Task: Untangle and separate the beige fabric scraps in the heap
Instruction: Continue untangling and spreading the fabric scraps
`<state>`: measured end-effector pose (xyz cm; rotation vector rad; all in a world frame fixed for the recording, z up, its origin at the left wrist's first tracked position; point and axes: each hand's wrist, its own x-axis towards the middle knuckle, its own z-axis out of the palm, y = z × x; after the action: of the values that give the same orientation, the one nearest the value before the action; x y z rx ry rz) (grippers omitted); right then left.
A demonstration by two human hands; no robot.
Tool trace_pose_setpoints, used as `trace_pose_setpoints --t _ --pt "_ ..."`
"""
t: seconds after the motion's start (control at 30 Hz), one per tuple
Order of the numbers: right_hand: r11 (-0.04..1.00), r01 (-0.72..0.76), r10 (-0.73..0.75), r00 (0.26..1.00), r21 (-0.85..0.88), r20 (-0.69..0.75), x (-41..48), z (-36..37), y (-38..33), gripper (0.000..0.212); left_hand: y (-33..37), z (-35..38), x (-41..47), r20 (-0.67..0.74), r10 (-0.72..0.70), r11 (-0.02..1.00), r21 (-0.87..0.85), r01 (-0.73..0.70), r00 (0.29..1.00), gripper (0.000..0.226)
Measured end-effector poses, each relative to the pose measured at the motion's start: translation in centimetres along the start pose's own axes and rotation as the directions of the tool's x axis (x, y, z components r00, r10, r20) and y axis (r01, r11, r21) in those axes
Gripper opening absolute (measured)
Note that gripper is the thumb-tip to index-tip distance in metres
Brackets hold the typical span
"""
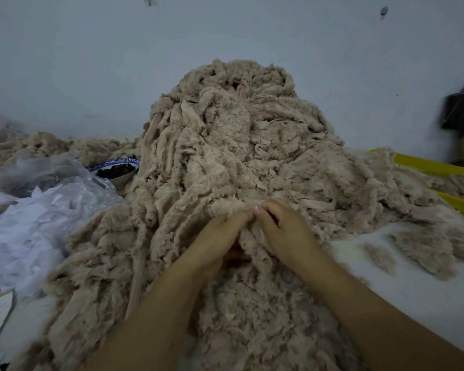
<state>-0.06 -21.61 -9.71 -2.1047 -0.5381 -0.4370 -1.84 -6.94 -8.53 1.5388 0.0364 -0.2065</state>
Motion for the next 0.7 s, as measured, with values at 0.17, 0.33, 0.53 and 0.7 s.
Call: trace_pose_setpoints --t 0.17,0.33,0.53,0.7 --pt "0.992 0.106 -0.085 0.967 -0.075 0.241 -0.8 1.0 -0.9 0.035 0.1 -0.8 0.8 -0.246 -0.029 0.996 -0.094 0.006 0.969 0.025" --pt "0.986 0.164 -0.145 0.887 -0.005 0.438 -1.2 1.0 -0.4 0.036 0.9 -3.7 1.6 -0.273 -0.205 0.640 -0.764 -0.082 0.940 0.031" --pt "1.000 0.025 -0.018 0.902 -0.012 0.432 -0.4 -0.8 1.2 0.041 1.1 -5.5 1.3 -0.339 -0.242 0.427 -0.879 -0.214 0.909 0.034" --pt "0.998 -0.019 0.033 0.962 -0.053 0.273 -0.5 -0.9 1.6 0.032 1.3 -3.8 1.1 -0.143 -0.089 0.535 -0.842 -0.074 0.986 0.029"
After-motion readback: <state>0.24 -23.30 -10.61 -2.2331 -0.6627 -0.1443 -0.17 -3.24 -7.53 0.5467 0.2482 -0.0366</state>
